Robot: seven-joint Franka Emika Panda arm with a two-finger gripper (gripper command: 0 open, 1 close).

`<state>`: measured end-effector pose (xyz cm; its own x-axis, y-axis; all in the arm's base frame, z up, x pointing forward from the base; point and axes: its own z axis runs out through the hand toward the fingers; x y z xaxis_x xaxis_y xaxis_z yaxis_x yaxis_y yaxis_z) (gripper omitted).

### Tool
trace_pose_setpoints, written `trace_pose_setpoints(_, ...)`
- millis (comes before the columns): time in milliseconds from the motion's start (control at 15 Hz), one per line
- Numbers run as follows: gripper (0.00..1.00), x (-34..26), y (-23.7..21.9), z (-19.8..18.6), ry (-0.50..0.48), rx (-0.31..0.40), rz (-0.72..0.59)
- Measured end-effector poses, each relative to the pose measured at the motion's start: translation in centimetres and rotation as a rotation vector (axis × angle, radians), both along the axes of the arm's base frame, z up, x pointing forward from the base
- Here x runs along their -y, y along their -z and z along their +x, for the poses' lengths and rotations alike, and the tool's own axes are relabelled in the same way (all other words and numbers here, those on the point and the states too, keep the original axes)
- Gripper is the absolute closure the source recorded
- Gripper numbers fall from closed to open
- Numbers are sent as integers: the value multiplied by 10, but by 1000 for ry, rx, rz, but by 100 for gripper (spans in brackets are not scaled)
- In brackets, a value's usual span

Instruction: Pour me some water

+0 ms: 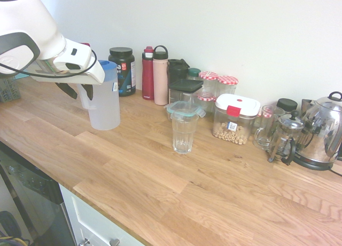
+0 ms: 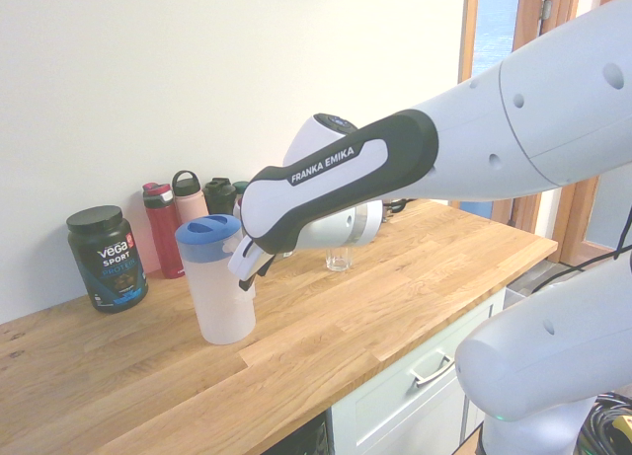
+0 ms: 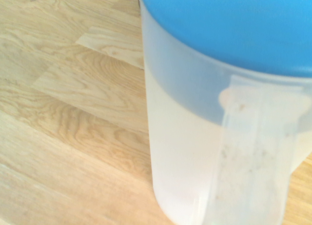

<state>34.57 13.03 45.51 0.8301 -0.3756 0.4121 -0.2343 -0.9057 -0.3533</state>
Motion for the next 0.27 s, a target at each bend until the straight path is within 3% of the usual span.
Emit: trace_pose_setpoints(267,0,42,-43,-37,-15,-134,-80)
